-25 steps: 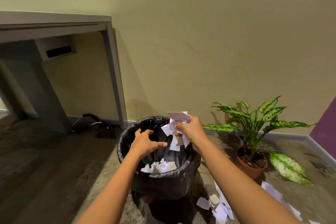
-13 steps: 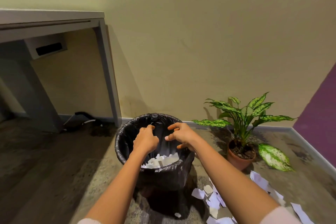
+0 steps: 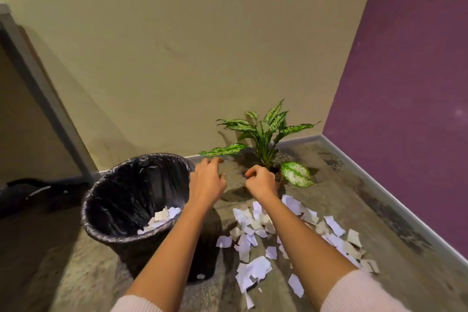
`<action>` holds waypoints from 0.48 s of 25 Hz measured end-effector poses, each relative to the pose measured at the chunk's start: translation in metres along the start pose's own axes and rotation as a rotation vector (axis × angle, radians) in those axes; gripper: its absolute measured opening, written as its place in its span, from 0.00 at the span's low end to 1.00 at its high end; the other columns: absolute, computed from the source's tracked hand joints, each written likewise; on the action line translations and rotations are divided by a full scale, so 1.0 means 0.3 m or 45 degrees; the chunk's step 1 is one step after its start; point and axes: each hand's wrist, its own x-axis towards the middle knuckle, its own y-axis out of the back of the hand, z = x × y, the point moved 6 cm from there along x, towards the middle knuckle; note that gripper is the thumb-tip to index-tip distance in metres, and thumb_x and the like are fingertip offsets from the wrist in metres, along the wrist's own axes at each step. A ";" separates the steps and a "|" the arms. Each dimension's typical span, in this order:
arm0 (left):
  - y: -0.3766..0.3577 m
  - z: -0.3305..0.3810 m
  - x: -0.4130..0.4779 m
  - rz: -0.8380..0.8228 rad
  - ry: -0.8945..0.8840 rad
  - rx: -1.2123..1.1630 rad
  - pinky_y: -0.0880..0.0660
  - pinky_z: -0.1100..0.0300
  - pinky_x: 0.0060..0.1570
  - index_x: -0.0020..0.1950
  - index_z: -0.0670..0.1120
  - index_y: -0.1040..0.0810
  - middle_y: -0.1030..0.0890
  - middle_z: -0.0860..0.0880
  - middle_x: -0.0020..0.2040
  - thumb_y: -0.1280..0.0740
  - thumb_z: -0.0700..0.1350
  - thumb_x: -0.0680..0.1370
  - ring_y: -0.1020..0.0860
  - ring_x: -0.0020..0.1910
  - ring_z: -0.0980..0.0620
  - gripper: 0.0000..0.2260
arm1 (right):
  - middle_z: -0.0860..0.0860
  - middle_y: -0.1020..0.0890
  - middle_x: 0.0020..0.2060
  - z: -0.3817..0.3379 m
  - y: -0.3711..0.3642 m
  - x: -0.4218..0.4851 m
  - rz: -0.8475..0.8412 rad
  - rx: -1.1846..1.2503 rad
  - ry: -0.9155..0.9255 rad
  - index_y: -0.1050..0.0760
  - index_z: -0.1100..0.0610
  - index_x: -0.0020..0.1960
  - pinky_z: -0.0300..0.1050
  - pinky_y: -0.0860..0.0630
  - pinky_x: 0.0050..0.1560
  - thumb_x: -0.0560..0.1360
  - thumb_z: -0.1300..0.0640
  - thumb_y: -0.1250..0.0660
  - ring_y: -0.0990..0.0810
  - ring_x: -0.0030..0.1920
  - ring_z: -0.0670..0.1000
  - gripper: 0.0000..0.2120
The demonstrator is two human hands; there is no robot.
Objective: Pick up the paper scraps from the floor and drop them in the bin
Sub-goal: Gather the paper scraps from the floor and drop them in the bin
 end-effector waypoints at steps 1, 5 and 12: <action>-0.051 0.036 -0.014 -0.010 -0.043 0.003 0.32 0.47 0.62 0.68 0.51 0.29 0.27 0.46 0.65 0.35 0.47 0.78 0.29 0.66 0.43 0.19 | 0.56 0.18 0.49 0.069 0.012 0.010 -0.016 -0.037 -0.012 0.20 0.56 0.47 0.43 0.27 0.44 0.71 0.65 0.36 0.22 0.48 0.56 0.09; -0.298 0.103 -0.088 -0.193 -0.093 0.166 0.31 0.48 0.61 0.69 0.50 0.29 0.26 0.46 0.65 0.35 0.49 0.77 0.29 0.64 0.43 0.20 | 0.56 0.17 0.47 0.347 0.042 0.063 -0.106 -0.140 -0.075 0.22 0.54 0.43 0.43 0.27 0.42 0.69 0.64 0.36 0.21 0.47 0.57 0.08; -0.656 0.072 -0.225 -0.694 0.138 0.313 0.30 0.48 0.60 0.71 0.51 0.32 0.28 0.43 0.67 0.32 0.52 0.75 0.30 0.66 0.40 0.25 | 0.58 0.19 0.55 0.721 0.060 0.133 -0.377 -0.424 -0.133 0.22 0.56 0.52 0.48 0.23 0.54 0.73 0.57 0.31 0.22 0.57 0.60 0.09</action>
